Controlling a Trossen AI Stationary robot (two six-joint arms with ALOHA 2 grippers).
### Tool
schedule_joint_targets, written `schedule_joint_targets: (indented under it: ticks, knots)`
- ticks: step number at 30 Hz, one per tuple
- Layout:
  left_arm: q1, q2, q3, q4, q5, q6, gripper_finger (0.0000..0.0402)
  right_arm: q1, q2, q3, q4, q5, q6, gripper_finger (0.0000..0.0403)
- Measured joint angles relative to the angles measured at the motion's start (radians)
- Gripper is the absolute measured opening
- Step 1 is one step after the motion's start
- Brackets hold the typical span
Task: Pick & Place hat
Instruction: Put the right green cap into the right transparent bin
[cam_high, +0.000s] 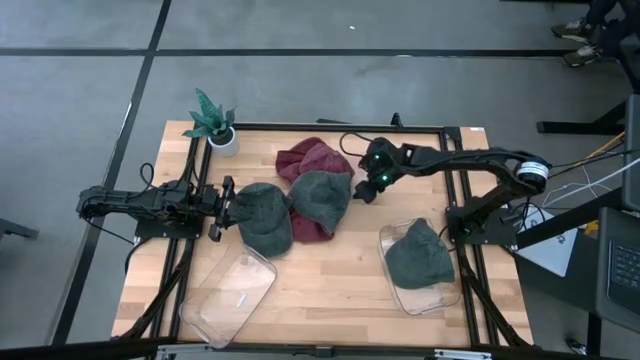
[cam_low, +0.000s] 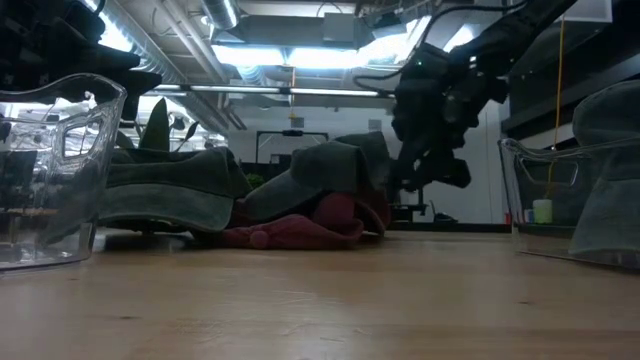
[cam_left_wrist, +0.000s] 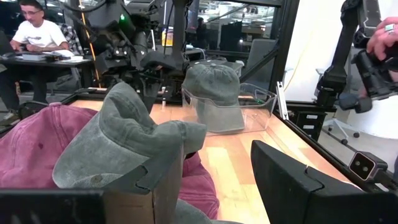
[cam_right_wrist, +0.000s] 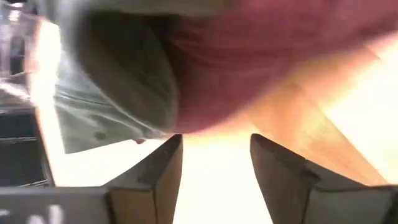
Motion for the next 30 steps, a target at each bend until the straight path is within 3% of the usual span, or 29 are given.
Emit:
schedule_joint_targets:
  ticks: [9,21,30]
  knots:
    - [0.000,0.000,0.000,0.000,0.000,0.000,0.0185,-0.001,-0.086,0.000,-0.086,0.021,0.010,0.0245]
    - [0.000,0.000,0.000,0.000,0.000,0.000,0.0185,0.161,-0.088,0.000,0.021,0.287,0.119,0.0244]
    - [0.000,0.000,0.000,0.000,0.000,0.000,0.0185,0.226,-0.015,0.000,0.098,0.359,0.143,0.0244]
